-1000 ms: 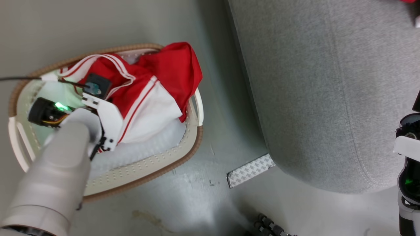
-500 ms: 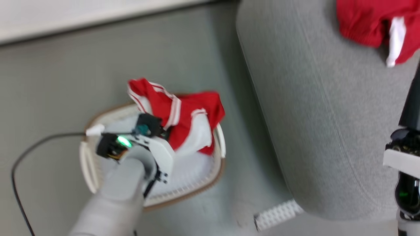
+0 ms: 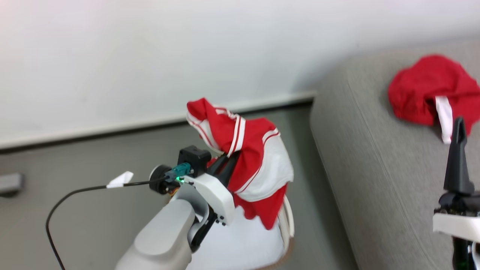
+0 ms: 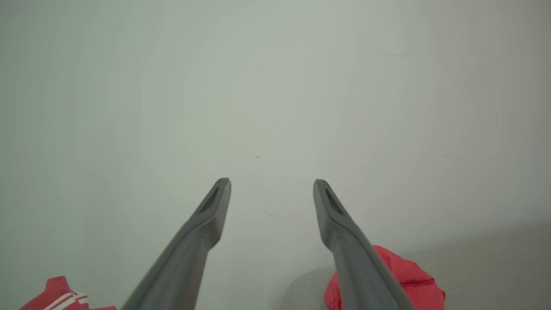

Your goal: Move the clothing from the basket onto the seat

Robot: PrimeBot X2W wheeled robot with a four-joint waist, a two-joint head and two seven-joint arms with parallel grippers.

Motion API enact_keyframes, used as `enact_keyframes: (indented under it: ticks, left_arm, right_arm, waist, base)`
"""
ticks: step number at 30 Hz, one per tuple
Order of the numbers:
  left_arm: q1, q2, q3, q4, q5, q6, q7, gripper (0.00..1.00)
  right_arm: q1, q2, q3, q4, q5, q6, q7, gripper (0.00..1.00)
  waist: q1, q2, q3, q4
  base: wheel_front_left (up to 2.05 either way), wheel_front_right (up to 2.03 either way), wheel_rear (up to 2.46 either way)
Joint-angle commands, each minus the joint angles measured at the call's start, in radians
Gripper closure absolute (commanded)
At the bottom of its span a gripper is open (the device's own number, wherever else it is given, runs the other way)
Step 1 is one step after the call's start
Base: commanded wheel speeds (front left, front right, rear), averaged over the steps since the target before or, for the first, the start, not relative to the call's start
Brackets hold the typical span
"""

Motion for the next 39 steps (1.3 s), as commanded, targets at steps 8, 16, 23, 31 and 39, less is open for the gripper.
enact_keyframes:
  ticks: [8,16,23,31,39]
  left_arm:
    - [0.033,0.047,0.028,-0.254,-0.03,0.028,0.027,1.0]
    - [0.067,0.096,0.048,-0.505,-0.043,0.088,0.126,1.0]
    - [0.112,0.123,0.037,-0.613,-0.045,0.113,0.168,1.0]
    - [0.165,0.12,-0.016,-0.674,-0.026,0.108,0.162,1.0]
    - [0.201,0.087,-0.103,-0.695,-0.019,0.072,0.161,1.0]
  right_arm:
    - [0.093,-0.017,0.055,0.039,0.027,-0.002,0.0,0.0]
    - [0.115,-0.016,0.124,0.059,0.044,-0.002,0.0,0.0]
    - [0.088,-0.052,0.23,0.095,0.067,-0.002,0.009,0.0]
    - [0.021,-0.144,0.423,0.152,0.17,-0.002,0.093,0.0]
    - [-0.077,-0.249,0.609,0.217,0.352,-0.002,0.206,0.0]
  waist:
    - [0.0005,0.0,-0.192,0.105]
    - [0.0005,0.0,-0.21,0.113]
    - [0.0005,0.0,-0.205,0.117]
    - [0.0005,0.0,-0.203,0.142]
    - [0.0005,0.0,-0.214,0.214]
  base:
    - [0.0,0.0,0.0]
    - [0.0,0.0,0.0]
    - [0.0,0.0,0.0]
    - [0.0,0.0,0.0]
    - [0.0,0.0,0.0]
